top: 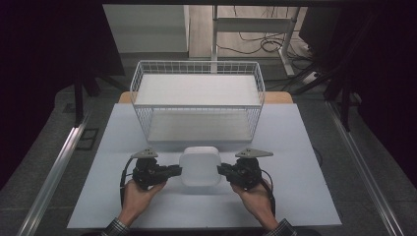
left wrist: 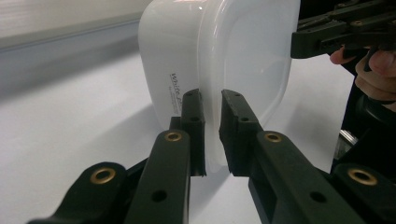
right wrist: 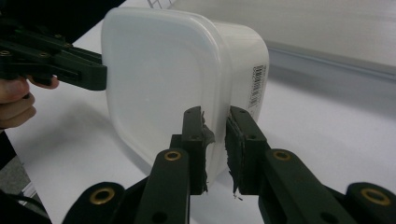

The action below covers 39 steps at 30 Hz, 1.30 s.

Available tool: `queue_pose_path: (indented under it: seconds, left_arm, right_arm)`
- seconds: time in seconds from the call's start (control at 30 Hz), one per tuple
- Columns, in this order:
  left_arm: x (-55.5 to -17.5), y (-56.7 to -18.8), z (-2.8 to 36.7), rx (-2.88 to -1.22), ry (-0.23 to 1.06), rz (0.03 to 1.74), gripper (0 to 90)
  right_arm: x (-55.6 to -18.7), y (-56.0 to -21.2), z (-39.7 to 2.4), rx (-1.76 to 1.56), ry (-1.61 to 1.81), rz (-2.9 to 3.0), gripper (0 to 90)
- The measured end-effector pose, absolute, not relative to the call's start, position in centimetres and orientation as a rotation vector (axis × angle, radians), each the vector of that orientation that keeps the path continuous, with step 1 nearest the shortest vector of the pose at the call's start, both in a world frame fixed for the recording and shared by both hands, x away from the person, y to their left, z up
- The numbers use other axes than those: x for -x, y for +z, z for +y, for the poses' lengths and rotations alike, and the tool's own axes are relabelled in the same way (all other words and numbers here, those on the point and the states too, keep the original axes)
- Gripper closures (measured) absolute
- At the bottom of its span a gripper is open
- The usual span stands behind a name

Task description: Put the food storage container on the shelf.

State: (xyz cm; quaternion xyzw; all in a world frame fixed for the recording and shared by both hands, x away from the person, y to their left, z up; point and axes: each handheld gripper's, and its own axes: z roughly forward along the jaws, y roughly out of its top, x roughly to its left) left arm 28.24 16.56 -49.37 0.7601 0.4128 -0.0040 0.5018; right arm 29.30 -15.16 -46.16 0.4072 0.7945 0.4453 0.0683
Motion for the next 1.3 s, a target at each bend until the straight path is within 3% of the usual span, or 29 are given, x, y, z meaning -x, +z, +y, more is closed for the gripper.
queue_pose_path:
  seconds: [0.57,1.3]
  left_arm:
    - [-29.9,-46.4,17.0,-1.805,0.048,0.977,80.5]
    - [-31.3,-39.3,17.9,-1.756,0.181,0.935,80.3]
  right_arm:
    - [-30.9,-43.3,-14.8,-1.177,1.382,2.348,77.8]
    - [-33.1,-37.1,-13.9,-1.08,1.467,2.271,77.5]
